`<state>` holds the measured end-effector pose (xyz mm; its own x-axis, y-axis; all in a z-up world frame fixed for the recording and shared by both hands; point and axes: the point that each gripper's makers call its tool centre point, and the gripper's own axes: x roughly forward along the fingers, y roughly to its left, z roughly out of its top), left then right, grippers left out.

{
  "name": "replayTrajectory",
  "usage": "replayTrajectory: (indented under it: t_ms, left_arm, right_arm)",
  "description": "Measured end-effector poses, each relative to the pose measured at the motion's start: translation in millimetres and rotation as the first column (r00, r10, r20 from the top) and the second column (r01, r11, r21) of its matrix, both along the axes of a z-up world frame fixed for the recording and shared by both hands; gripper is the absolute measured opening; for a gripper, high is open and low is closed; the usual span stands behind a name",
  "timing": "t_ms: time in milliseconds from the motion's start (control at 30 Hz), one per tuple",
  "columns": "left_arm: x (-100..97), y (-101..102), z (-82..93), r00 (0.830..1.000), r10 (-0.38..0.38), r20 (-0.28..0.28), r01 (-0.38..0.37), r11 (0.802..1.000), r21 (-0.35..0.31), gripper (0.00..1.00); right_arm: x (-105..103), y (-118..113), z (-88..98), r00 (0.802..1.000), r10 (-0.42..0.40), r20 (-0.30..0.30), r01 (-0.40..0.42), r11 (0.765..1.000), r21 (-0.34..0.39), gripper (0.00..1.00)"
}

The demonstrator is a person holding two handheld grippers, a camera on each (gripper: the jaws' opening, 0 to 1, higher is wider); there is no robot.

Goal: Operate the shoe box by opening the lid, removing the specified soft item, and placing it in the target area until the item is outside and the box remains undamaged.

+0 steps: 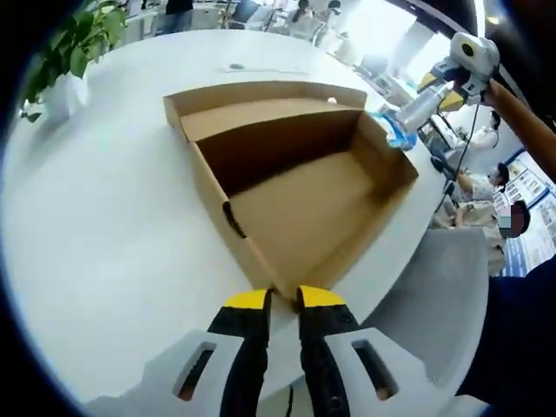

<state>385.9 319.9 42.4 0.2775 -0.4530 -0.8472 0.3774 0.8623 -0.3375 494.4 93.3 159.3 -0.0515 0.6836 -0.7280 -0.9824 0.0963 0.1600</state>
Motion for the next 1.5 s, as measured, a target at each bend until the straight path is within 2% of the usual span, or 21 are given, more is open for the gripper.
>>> replayTrajectory:
  t_ms: [167,367,767,900,1000,1133,1300,1500]
  left_arm:
    - [-0.1,0.0,0.0,0.999,-0.032,-0.006,0.032,0.999,0.031,0.08]
    - [0.7,1.7,-1.0,0.999,-0.038,-0.011,0.039,0.999,0.034,0.08]
    - [1.3,2.2,-2.2,0.998,-0.067,-0.022,0.068,0.997,0.039,0.08]
    - [2.5,3.2,-3.1,0.997,-0.069,-0.023,0.07,0.997,0.039,0.08]
    - [2.5,3.2,-3.2,0.997,-0.075,-0.022,0.076,0.996,0.044,0.08]
    - [2.0,2.5,-3.1,0.996,-0.081,-0.022,0.083,0.995,0.056,0.08]
    - [4.1,4.7,-4.8,0.995,-0.097,-0.027,0.099,0.992,0.081,0.08]
    - [5.4,6.6,-6.2,0.995,-0.096,-0.032,0.098,0.991,0.085,0.08]
  right_arm:
    - [16.4,-28.9,6.3,0.999,-0.031,0.02,0.032,0.999,-0.034,0.2]
    - [31.7,-60.3,7.6,0.998,-0.05,0.041,0.053,0.995,-0.087,0.2]
    - [65.8,-109.9,-5.0,0.996,-0.052,0.076,0.068,0.973,-0.221,0.2]
    - [80.5,-127.6,-14.5,0.995,-0.046,0.092,0.07,0.958,-0.278,0.2]
    - [90.8,-133.9,-20.0,0.994,-0.06,0.095,0.086,0.952,-0.294,0.2]
    - [108.8,-150.8,-36.7,0.992,-0.04,0.117,0.082,0.923,-0.376,0.2]
    - [126.2,-156.4,-48.7,0.992,-0.008,0.128,0.062,0.905,-0.421,0.2]
    - [148.2,-158.9,-62.8,0.985,0.068,0.157,0.016,0.877,-0.48,0.2]
